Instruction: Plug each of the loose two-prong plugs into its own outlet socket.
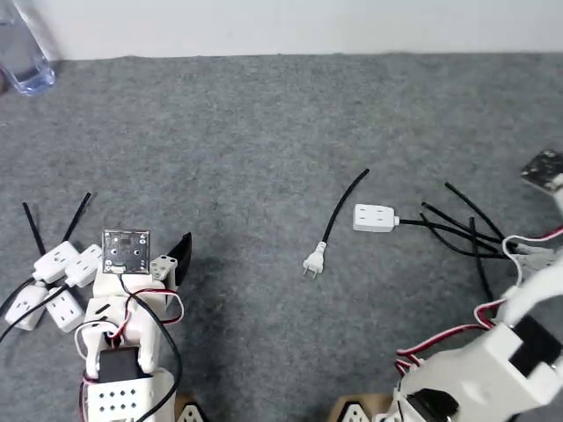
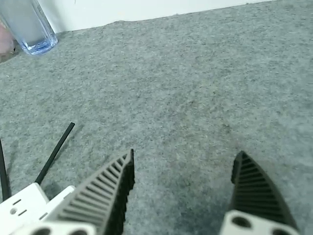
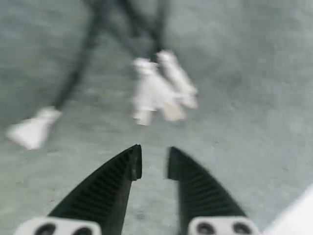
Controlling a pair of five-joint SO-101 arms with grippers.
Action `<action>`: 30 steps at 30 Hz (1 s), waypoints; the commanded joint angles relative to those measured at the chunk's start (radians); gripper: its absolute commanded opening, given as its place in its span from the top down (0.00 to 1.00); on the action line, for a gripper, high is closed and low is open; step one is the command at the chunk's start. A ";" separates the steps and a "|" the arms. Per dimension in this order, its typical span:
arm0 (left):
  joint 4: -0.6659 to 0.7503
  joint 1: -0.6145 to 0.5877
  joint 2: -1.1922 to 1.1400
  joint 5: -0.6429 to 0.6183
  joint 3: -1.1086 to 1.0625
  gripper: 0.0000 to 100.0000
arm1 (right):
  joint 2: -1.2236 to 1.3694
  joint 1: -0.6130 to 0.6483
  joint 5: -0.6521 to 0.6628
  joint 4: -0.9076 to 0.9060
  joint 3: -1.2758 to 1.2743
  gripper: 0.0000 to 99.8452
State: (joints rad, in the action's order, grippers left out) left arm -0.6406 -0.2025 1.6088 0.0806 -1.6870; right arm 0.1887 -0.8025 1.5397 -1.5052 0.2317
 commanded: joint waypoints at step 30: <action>0.008 0.006 0.015 0.006 0.005 0.70 | -0.079 0.845 -0.209 0.041 -0.232 0.67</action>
State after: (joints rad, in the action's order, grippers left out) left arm -0.6406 -0.2025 1.6088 0.0806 -1.6870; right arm 0.0353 0.0399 1.3080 -1.4745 -0.1120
